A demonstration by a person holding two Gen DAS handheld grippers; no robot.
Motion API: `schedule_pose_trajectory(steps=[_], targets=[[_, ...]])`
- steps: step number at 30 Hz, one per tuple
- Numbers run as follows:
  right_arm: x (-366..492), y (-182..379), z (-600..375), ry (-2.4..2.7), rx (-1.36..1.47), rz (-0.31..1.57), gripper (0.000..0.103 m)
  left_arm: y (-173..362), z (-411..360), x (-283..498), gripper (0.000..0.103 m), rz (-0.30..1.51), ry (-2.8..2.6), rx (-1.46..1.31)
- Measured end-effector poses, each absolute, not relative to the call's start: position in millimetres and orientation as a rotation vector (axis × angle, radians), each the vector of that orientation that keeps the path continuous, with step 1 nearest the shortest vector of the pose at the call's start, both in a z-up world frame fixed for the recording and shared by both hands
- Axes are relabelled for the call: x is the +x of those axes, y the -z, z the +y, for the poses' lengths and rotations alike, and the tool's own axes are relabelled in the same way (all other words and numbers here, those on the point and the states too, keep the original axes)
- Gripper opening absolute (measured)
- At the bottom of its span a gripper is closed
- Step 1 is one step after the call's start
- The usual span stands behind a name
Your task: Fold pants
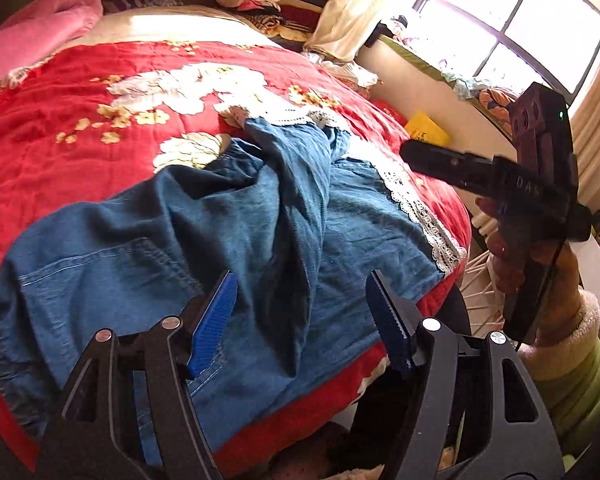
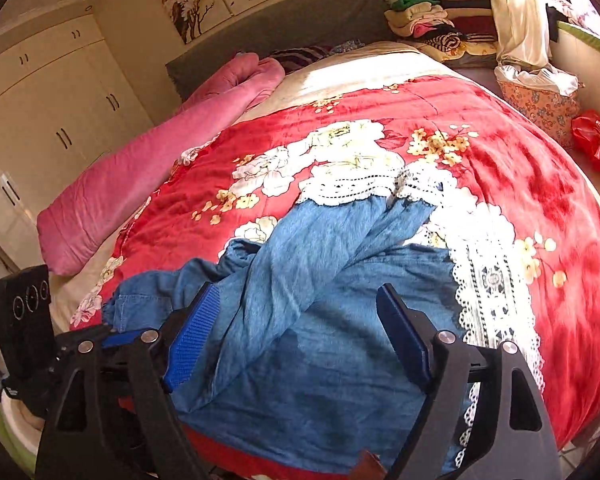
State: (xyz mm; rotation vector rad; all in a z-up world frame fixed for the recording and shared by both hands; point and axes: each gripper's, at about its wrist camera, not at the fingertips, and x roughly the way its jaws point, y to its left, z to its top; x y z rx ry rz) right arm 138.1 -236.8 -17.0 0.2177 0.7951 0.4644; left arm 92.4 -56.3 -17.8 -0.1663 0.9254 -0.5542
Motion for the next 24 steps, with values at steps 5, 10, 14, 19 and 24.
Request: schedule_pose_trajectory(steps=[5, 10, 14, 19, 24], targets=[[185.8, 5.8, -217.0, -0.472, 0.140, 0.832, 0.083, 35.8, -74.9, 118.9, 0.050, 0.985, 0.603, -0.198], [238.3, 14.4, -176.5, -0.480, 0.048, 0.921, 0.083, 53.5, -85.1, 127.9, 0.030, 0.994, 0.631, -0.217], [276.7, 32.8, -141.0, -0.430, -0.072, 0.981, 0.083, 68.0, -91.4, 129.0, 0.011, 0.984, 0.657, -0.199], [319.3, 63.3, -106.2, -0.327, -0.219, 1.068, 0.080, 73.0, -84.6, 134.8, 0.003, 0.978, 0.677, -0.246], [345.4, 94.3, -94.9, -0.234, -0.310, 1.153, 0.056, 68.5, -84.7, 131.5, 0.003, 0.939, 0.675, -0.206]])
